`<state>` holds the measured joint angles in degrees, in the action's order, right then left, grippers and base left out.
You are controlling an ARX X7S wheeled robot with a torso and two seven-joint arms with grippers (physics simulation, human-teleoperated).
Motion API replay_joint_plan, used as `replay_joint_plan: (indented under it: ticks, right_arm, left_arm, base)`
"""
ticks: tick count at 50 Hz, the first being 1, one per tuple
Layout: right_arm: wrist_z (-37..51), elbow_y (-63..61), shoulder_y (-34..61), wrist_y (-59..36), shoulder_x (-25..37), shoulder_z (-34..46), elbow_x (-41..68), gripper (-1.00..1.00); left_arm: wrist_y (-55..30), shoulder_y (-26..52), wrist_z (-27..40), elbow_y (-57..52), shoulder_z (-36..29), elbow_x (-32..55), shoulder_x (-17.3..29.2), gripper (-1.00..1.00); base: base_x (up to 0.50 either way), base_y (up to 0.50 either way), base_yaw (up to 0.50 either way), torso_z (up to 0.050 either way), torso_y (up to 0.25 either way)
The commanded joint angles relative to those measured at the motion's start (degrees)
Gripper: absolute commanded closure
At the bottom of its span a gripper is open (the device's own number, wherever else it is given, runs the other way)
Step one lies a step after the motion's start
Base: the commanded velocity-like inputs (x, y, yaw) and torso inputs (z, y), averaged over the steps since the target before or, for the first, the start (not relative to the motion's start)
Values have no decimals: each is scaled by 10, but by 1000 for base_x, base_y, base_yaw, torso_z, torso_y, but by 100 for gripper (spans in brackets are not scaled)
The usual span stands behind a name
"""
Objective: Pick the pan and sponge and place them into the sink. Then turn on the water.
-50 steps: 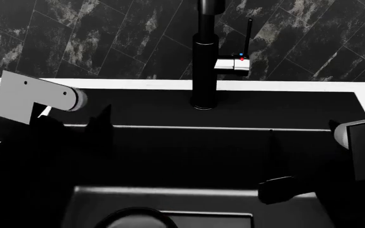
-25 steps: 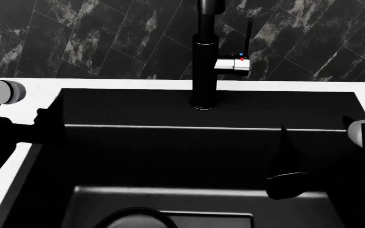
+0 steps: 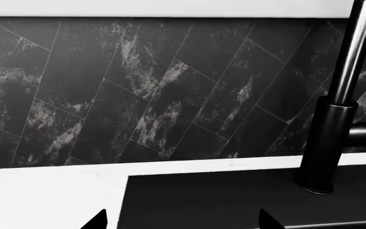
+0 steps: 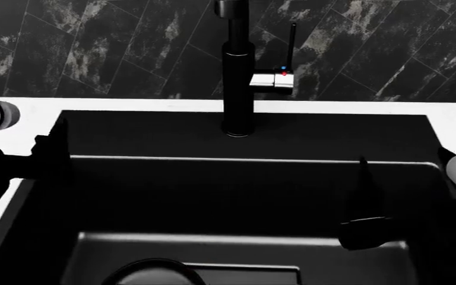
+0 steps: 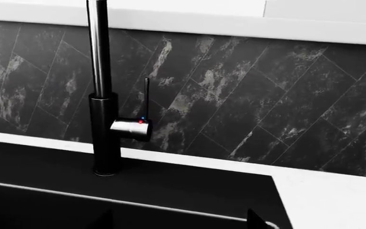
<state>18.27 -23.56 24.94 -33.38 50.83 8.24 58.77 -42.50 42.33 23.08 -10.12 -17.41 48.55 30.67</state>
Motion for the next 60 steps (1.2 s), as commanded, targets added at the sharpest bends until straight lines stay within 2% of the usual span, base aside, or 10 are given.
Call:
replay_joint_plan:
  ticks: [1,10,26,56,60]
  right_arm:
    - [0,-1,-9,4,0,-2,-1,-100]
    - [-1,0,-2,-1,-1,3,0,-100]
    - [-3,6,15,-10,-5,11,0,-100]
    - [-9,19,34,-17,-17,32,-12,-100]
    - [-12,32,56,-19,-34,41,-15,-100]
  left_arm:
    - [1,-3,-4,2,-2,2,2,-100]
    - [5,0,-5,7,-6,-2,-1,-100]
    - [13,1,-15,21,-7,-7,1,-100]
    - [21,4,-25,30,-14,-13,3,-100]
    - [22,5,-26,31,-15,-13,3,-100]
  base:
    - [0,-258,0,0,0]
    - [0,-243,0,0,0]
    - [26,0,0,0,0]
    - [152,0,0,0,0]
    - [79,0,0,0,0]
